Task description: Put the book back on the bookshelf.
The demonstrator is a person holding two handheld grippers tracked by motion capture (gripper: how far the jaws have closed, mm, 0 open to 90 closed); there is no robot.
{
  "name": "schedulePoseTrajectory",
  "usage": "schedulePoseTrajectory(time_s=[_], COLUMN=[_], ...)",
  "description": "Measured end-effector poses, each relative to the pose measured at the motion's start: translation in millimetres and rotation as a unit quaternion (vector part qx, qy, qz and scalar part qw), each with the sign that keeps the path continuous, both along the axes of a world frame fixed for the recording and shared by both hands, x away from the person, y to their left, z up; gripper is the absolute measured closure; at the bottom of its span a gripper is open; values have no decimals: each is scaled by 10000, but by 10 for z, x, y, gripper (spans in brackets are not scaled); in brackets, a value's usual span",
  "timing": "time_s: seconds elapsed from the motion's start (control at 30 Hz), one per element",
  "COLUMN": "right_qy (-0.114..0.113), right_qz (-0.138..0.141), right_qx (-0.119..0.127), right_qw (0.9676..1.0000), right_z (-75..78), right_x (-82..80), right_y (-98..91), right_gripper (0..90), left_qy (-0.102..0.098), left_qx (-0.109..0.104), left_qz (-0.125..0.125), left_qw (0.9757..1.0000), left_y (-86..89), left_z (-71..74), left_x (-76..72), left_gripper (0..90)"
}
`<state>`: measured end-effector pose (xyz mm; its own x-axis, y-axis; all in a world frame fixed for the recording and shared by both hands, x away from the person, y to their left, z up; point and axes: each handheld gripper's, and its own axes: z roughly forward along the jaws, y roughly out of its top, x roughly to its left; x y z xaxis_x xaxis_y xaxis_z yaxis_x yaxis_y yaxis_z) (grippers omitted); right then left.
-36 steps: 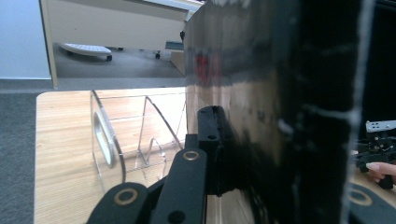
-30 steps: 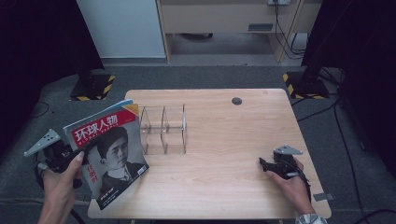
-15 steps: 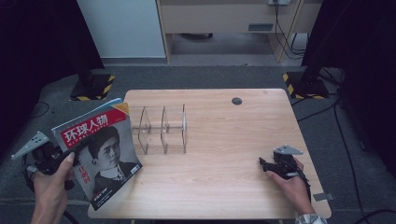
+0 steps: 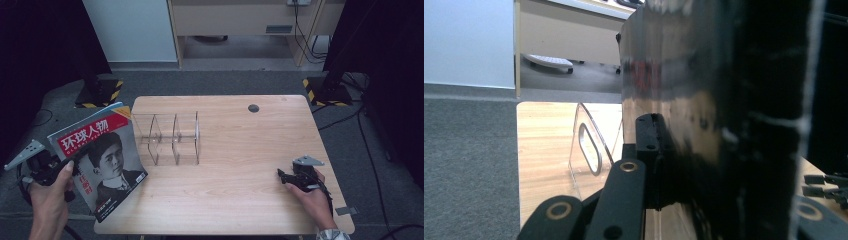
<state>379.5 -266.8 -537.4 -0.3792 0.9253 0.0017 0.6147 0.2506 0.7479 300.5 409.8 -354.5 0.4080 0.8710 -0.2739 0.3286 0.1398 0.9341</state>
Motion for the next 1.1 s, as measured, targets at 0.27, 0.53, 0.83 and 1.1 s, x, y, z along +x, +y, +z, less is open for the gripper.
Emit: schedulePoseTrajectory(time_s=[0.27,0.53,0.83,1.1], right_qy=[3,-5,6,8], right_qz=[-6,6,-2,2], right_qx=[8,1,13,14], right_qw=[10000,10000,10000,10000], right_z=[0,-1,0,0], right_x=[-1,1,3,3], right_y=[1,0,3,3], right_gripper=[308,309,308,309], left_qy=[-91,-125,-164,-149], left_qx=[127,185,154,296], left_qz=[93,174,322,442], left_qw=[9998,9996,9992,9985], left_y=[-85,-146,-255,-341], left_z=[42,35,28,-19], left_x=[212,429,649,804], left_gripper=[861,861,861,861])
